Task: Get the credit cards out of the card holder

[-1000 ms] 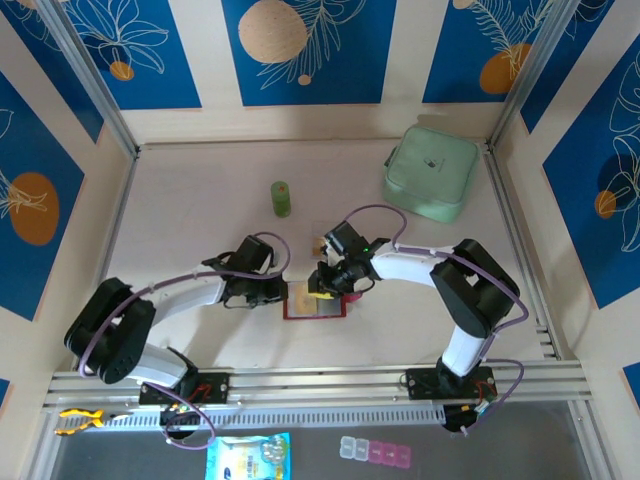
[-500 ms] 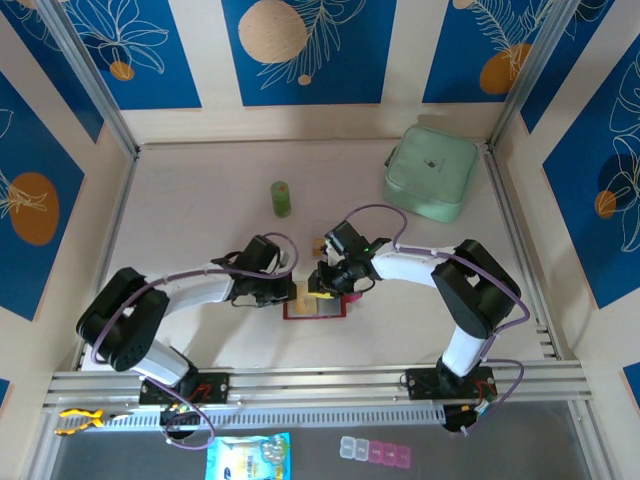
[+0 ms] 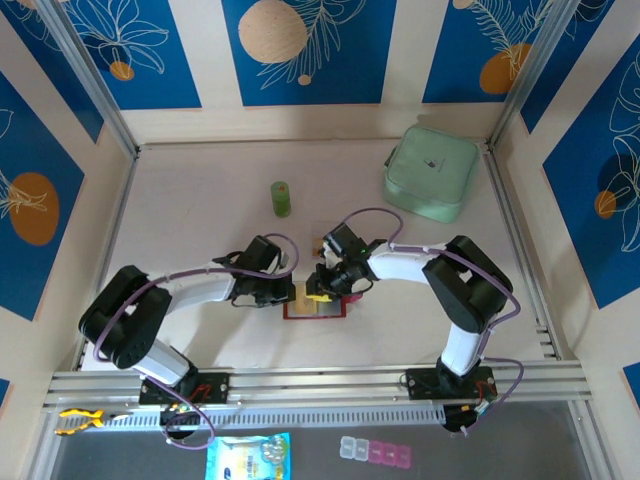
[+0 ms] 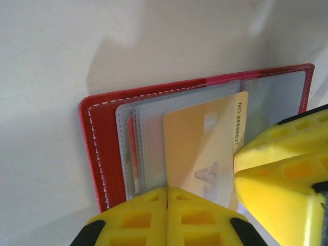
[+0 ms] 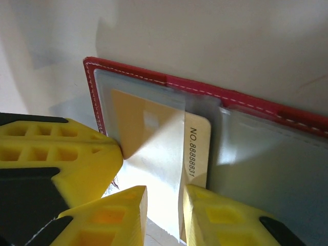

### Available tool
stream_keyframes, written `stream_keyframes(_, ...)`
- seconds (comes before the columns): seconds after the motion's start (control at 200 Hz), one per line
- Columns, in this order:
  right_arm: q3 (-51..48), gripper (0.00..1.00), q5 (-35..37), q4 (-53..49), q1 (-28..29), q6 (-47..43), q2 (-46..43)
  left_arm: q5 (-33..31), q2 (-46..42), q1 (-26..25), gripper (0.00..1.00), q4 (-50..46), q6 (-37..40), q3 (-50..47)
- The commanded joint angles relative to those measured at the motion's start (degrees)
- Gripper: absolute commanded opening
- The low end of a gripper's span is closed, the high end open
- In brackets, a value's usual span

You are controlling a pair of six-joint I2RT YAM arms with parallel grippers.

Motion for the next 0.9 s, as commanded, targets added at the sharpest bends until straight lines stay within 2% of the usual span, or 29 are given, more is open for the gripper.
stream_keyframes(0.0,0.20,0.26,-1.54,-0.17,0.40,-0.04,0.84,-2.65,0.85,-0.23,0.01,-3.99,1.73,0.55)
stream_keyframes(0.305,-0.10,0.26,2.44,-3.75,0.26,-1.17,0.27,-3.18,-0.58,-0.28,0.02,-5.25,2.16,1.10)
stream_keyframes(0.895,0.85,0.25,3.73,-5.70,0.25,-2.26,-2.06,-3.38,-0.80,-0.28,0.02,-5.98,2.28,1.69)
